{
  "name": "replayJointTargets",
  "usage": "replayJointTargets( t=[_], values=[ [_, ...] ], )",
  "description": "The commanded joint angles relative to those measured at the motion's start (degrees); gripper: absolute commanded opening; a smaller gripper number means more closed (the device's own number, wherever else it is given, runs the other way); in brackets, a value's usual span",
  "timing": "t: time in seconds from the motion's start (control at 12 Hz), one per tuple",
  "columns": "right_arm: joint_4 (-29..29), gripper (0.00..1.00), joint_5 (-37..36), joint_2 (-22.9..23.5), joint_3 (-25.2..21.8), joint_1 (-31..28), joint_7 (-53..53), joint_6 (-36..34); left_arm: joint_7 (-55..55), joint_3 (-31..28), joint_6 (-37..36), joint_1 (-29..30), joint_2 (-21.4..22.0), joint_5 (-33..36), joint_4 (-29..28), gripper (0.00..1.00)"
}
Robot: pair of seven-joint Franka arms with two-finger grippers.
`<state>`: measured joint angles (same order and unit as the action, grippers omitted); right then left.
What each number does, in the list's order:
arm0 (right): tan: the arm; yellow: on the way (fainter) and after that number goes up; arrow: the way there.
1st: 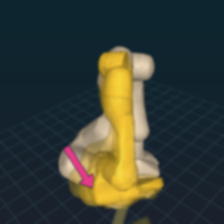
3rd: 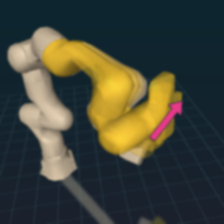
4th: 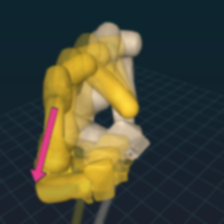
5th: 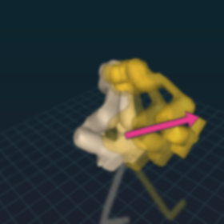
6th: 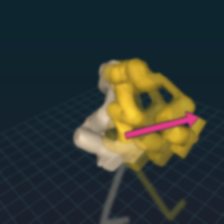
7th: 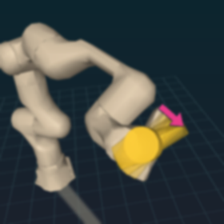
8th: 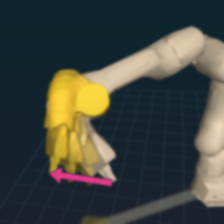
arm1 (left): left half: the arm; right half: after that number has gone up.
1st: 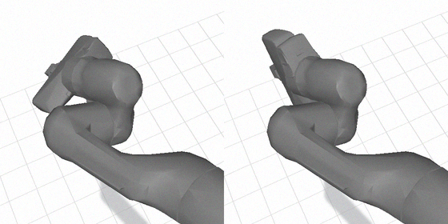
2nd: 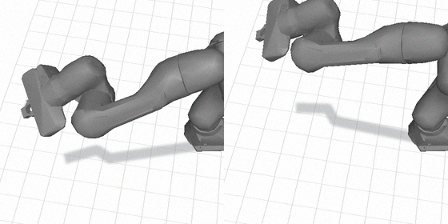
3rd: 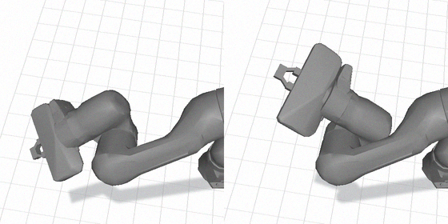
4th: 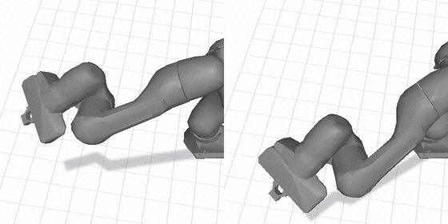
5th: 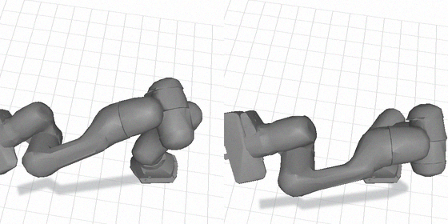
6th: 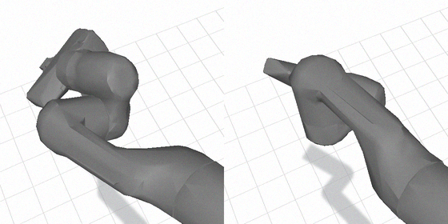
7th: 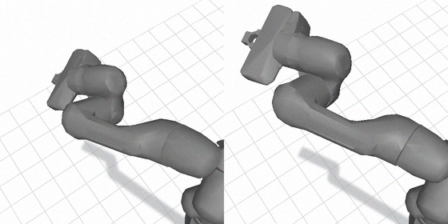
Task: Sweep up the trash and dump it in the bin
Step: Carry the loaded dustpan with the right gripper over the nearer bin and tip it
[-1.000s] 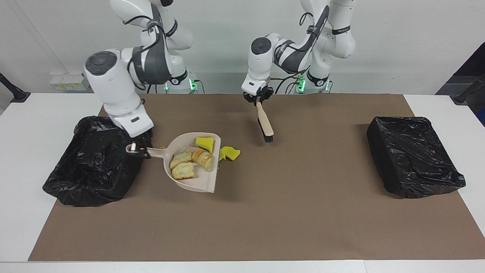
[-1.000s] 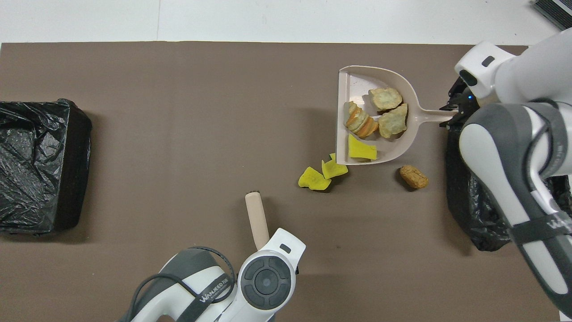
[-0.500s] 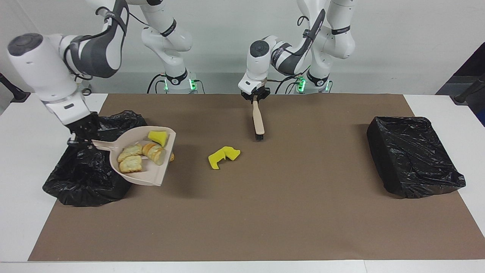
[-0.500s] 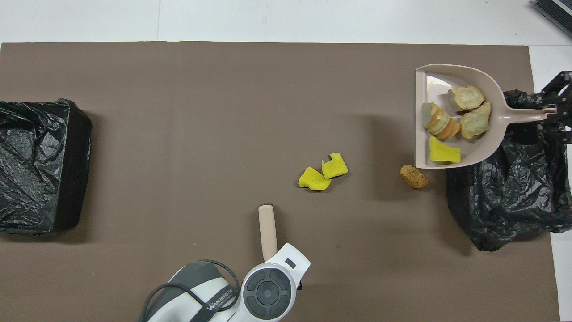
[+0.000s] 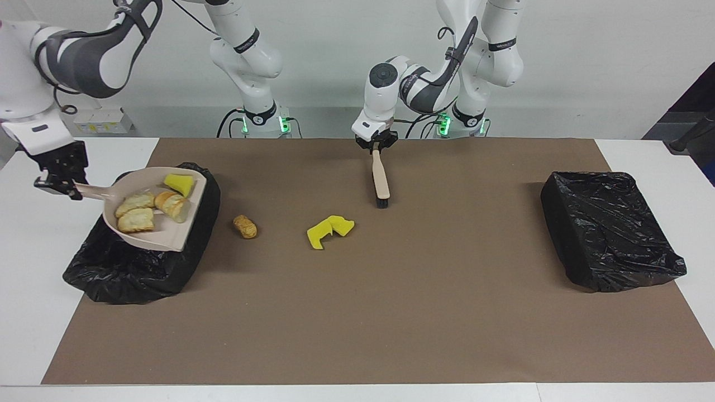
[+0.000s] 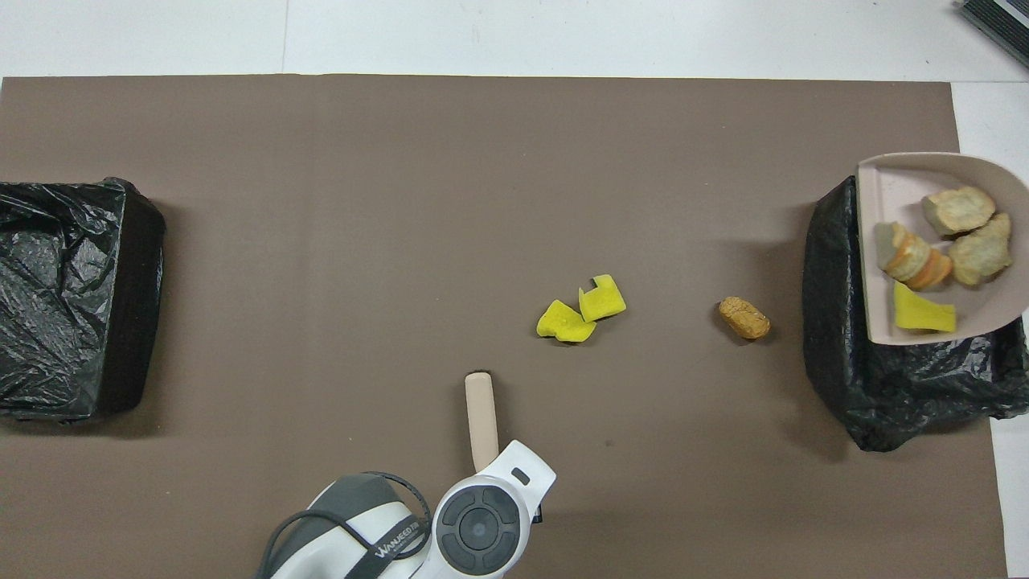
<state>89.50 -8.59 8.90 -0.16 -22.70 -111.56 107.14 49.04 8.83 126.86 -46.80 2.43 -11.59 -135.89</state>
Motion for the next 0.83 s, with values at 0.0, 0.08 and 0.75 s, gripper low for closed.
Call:
replayJointTargets(
  t=[0.0, 0.08, 0.75],
  values=[
    [0.06, 0.00, -4.31, -1.34, 0.60, -1.90, -2.17, -0.35, 3.40, -1.27, 0.75, -0.67, 0.30, -0.89, -0.43, 1.00],
    [0.32, 0.00, -5.81, -1.52, 0.51, -2.52, -2.35, -0.35, 3.60, -1.45, 0.58, 0.56, 0.65, -0.81, 0.00, 1.00],
    [9.88, 0.00, -27.58, -4.33, 0.60, 0.36, 11.15, 9.76, -0.68, -1.54, -4.14, 19.09, 1.18, 6.66, 7.99, 1.00]
  ],
)
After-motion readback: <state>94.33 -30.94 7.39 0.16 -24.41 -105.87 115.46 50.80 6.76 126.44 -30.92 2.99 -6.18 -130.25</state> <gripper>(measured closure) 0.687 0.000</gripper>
